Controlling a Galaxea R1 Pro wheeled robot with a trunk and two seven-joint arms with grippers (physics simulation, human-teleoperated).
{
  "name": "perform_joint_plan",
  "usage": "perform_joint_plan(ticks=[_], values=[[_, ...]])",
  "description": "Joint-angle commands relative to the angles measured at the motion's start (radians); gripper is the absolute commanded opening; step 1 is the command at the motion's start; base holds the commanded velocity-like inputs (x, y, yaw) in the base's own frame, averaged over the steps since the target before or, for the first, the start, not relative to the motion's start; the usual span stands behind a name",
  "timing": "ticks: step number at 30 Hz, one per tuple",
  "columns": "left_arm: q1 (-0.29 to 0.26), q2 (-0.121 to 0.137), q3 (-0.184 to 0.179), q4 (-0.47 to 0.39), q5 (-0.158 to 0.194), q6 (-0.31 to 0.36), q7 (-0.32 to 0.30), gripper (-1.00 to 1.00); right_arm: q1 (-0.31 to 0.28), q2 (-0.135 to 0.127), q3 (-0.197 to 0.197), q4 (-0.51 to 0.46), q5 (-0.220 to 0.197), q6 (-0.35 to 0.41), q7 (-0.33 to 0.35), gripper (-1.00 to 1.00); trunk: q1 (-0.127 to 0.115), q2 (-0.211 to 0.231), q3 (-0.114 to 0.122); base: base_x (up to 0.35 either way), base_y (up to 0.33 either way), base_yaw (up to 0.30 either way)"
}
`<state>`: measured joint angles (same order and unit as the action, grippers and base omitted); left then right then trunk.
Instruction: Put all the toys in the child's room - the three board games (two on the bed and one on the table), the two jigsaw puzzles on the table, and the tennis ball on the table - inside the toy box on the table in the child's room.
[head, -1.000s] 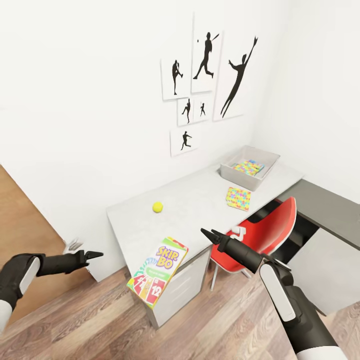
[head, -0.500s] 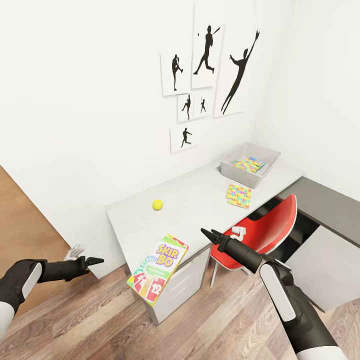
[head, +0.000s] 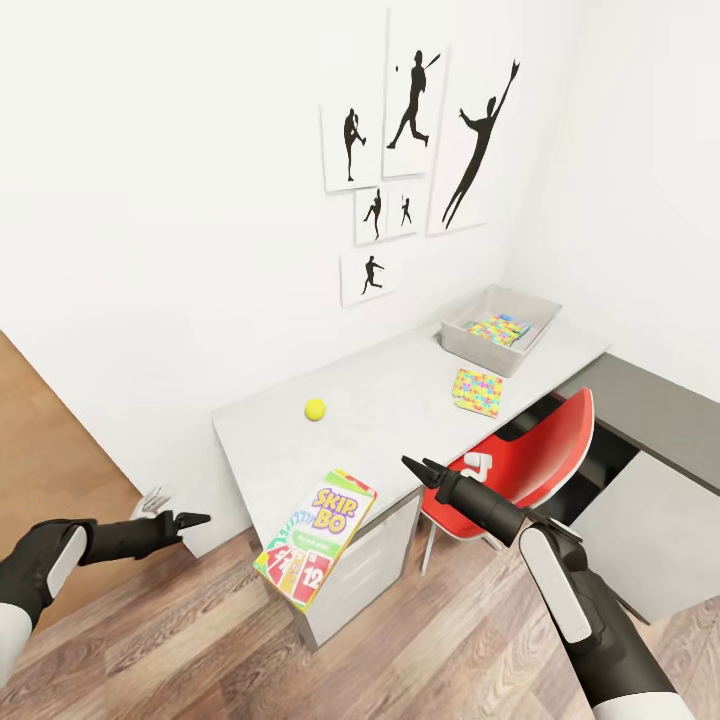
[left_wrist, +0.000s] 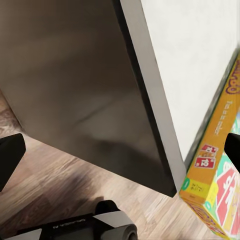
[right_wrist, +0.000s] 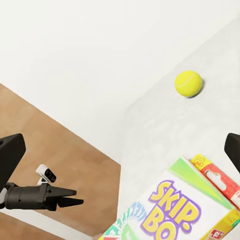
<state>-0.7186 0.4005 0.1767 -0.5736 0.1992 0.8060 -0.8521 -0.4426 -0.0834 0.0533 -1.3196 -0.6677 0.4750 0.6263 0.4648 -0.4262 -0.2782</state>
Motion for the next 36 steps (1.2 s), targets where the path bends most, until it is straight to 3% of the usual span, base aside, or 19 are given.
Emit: perform_joint_plan(ticks=[1, 9, 17, 25, 31, 36], values=[[-0.001, -0.001, 0.002, 0.000, 0.000, 0.006, -0.004, 1.00, -0.001, -0.001, 0.001, -0.001, -0.010, 0.009, -0.002, 1.00, 0.001, -0.002, -0.002, 0.000, 0.000, 0.000], [-0.001, -0.006, 0.003, 0.000, 0.002, 0.009, -0.011, 1.00, -0.001, -0.001, 0.000, -0.001, -0.010, 0.011, -0.002, 1.00, 0.001, -0.002, -0.004, 0.000, 0.000, 0.000], [-0.001, -0.006, -0.002, 0.009, 0.000, 0.011, -0.151, 1.00, -0.001, -0.001, -0.002, -0.001, -0.011, 0.011, -0.002, 1.00, 0.001, -0.002, -0.014, 0.000, 0.000, 0.000], [-0.001, -0.003, -0.005, 0.078, -0.001, 0.011, -0.220, 1.00, -0.001, -0.008, -0.006, -0.001, -0.012, 0.012, -0.001, 1.00, 0.012, -0.023, -0.033, 0.000, 0.000, 0.000], [-0.001, -0.001, -0.007, 0.087, -0.003, 0.011, -0.300, 1.00, -0.001, -0.021, -0.007, -0.001, -0.013, 0.013, 0.007, 1.00, 0.035, -0.065, -0.059, 0.000, 0.000, 0.000], [-0.001, -0.002, -0.008, 0.089, -0.004, 0.013, -0.332, 1.00, 0.000, -0.030, -0.007, -0.001, -0.012, 0.012, 0.023, 1.00, 0.035, -0.065, -0.066, 0.000, 0.000, 0.000]])
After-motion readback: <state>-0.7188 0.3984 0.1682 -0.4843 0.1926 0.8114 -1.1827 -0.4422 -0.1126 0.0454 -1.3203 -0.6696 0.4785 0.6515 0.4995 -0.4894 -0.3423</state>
